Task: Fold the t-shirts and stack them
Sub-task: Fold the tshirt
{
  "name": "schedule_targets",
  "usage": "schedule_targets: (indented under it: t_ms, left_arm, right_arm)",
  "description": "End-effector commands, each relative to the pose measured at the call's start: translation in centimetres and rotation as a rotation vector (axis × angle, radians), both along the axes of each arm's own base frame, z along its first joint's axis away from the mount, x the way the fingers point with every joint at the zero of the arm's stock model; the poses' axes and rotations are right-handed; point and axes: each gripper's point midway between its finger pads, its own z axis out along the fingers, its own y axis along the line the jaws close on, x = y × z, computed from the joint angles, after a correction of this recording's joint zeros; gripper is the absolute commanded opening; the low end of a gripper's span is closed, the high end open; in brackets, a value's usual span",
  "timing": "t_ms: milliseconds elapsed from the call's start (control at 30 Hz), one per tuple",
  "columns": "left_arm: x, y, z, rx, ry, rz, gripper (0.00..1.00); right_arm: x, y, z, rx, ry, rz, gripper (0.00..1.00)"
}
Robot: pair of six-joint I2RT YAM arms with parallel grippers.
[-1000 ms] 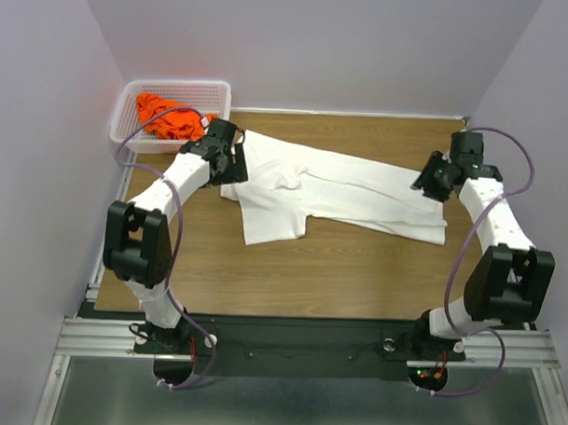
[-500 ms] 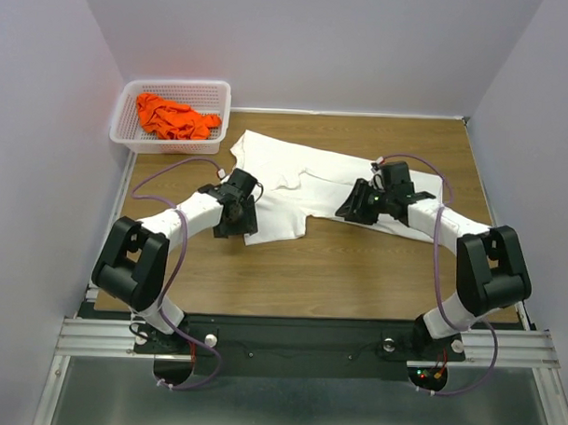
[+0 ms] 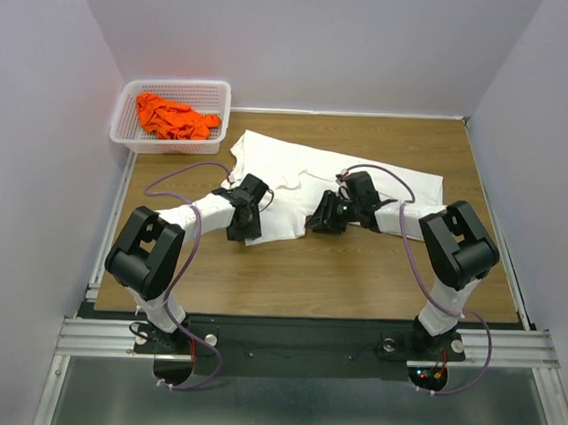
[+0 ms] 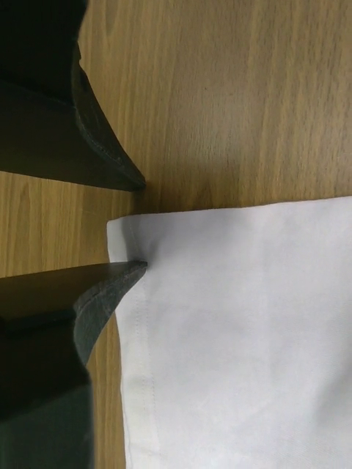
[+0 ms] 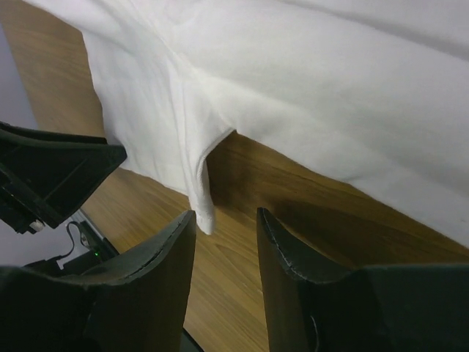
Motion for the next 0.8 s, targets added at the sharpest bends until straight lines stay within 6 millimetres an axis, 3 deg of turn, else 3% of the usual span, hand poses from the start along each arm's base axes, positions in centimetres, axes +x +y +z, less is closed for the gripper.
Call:
schedule_targets:
  t_ms: [0,233,367,467,500,533,667,767]
  left_arm:
    - [-0.4,-0.3,-1.2,0.009,0.03,0.01,0.5]
    - [-0.5,-0.5,-1.4,0.006,0.031,0.006,0.2]
    - [-0.3,-0.5,-1.1,0.01,0.022,0.001,0.02]
    - [0.4,-0.5,-0.2,0.016,-0.004,0.001,0.0]
    - [0.6,-0.4,0.1,0.022,-0.014,0.003,0.0]
    - [0.9,-0.3,0.6,0.031,-0.027,0.006,0.0]
    - [4.0,-0.1,4.1,0.086,-0.122,0.0,0.0]
    - [6.3,-0.3,5.4,0.118,-0.175,-0.004,0.0]
  right_arm:
    - [0.8,2.6,1.6,0.064,-0.063,0.035,0.44]
    - [0.0,3.7,0.4,0.08,-0.032,0.064,0.4]
    - [0.1,3.9,0.5,0.085,-0.041,0.07,0.31]
    - [0.2,4.0,0.7,0.088,-0.045,0.073,0.17]
    - [0.3,4.1,0.8,0.091,-0.044,0.072,0.07]
    - [0.4,4.1,1.2,0.096,-0.053,0.073,0.03]
    - [1.7,4.7,3.8,0.12,-0.1,0.065,0.01]
    - [2.5,4.8,4.6,0.115,-0.11,0.049,0.01]
